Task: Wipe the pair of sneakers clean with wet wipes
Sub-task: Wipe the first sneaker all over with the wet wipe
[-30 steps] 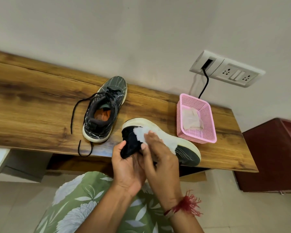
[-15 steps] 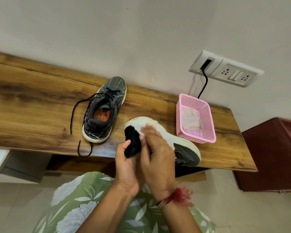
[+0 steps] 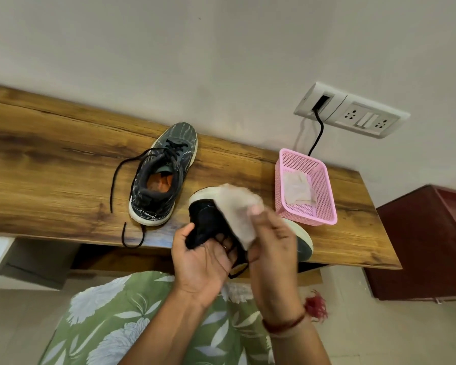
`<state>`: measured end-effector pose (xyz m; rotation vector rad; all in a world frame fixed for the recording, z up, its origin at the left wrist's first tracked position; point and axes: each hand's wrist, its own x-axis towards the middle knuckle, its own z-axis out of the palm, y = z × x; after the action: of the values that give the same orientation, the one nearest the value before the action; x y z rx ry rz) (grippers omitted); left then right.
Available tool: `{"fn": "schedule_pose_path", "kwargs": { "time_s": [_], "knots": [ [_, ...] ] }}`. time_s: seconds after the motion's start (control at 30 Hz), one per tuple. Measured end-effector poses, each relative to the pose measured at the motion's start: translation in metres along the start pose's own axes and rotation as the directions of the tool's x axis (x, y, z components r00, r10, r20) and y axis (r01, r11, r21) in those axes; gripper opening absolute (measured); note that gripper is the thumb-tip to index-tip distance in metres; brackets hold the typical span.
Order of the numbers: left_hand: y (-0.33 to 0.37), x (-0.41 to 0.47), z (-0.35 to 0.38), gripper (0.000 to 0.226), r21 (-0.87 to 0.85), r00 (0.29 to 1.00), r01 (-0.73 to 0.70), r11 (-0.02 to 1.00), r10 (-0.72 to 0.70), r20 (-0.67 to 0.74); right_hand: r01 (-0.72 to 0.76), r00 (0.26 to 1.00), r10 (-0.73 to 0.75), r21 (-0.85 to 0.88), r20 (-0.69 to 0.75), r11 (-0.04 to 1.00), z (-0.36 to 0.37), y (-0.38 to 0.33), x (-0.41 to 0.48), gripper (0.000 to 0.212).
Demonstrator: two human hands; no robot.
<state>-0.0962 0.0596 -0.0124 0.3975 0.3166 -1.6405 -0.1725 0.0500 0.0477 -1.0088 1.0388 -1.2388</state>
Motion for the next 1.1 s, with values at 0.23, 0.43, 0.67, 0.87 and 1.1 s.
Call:
{"fn": "schedule_pose_path", "kwargs": {
  "time_s": [0.23,0.43,0.67,0.87,1.1],
  "knots": [
    [-0.001,0.004,-0.003,0.053,-0.05,1.0,0.009,0.999,-0.008,0.017,0.076,0.917,0.045,0.284,-0.396,0.956,-0.061,-0.01,0.016,0.031],
    [-0.002,0.005,-0.002,0.059,0.018,0.999,0.015,1.0,-0.016,0.031,0.12,0.941,-0.314,-0.741,-0.128,0.661,-0.038,0.024,0.016,0.027],
    [-0.002,0.005,-0.005,0.054,0.051,0.997,-0.003,0.999,-0.001,0.074,0.28,0.926,-0.36,-0.849,0.116,0.447,-0.031,0.042,0.008,0.038],
    [-0.003,0.002,-0.004,0.055,0.028,0.997,-0.001,1.0,-0.001,0.079,0.287,0.926,-0.357,-0.84,0.121,0.46,-0.021,0.042,0.003,0.039],
    [-0.004,0.001,-0.001,0.057,0.053,0.997,-0.003,0.999,-0.002,0.081,0.212,0.928,-0.373,-0.849,0.02,0.484,-0.018,0.036,0.005,0.032]
  ]
}}
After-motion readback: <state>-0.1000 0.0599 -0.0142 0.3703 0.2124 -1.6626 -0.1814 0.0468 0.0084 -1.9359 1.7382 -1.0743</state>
